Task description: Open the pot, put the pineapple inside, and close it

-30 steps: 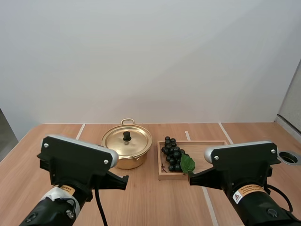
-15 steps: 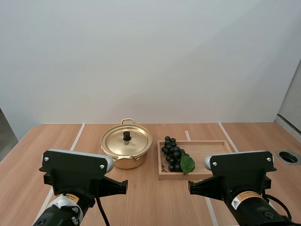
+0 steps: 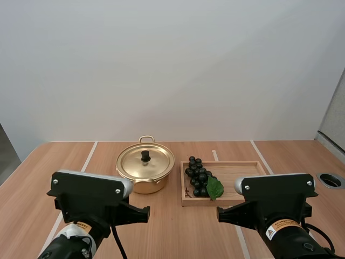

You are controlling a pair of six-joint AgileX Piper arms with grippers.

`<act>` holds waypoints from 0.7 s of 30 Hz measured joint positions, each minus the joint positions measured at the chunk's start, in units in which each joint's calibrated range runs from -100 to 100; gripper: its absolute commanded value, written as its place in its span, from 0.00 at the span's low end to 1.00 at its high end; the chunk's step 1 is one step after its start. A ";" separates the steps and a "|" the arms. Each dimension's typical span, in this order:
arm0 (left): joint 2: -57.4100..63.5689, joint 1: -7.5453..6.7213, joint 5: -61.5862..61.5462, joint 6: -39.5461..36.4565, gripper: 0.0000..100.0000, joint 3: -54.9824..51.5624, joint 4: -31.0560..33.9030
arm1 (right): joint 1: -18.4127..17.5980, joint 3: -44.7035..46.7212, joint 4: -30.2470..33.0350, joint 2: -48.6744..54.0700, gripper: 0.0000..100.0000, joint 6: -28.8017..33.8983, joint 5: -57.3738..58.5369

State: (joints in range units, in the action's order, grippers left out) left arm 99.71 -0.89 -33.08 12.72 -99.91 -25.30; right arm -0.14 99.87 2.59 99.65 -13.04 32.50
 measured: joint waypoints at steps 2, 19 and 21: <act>0.00 -0.07 -0.34 3.56 0.57 0.00 -1.81 | 0.00 0.00 0.00 0.00 0.00 0.00 0.00; 0.00 -0.15 -3.50 10.91 0.57 0.00 -3.31 | 0.14 0.00 -0.08 0.00 0.00 0.00 0.00; 0.00 -0.15 -3.50 11.02 0.55 0.00 -3.19 | 0.15 0.00 -0.08 0.00 0.00 0.00 0.00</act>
State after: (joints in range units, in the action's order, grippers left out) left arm 99.71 -1.03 -36.58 23.73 -99.91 -28.49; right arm 0.00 99.87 2.51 99.65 -13.04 32.50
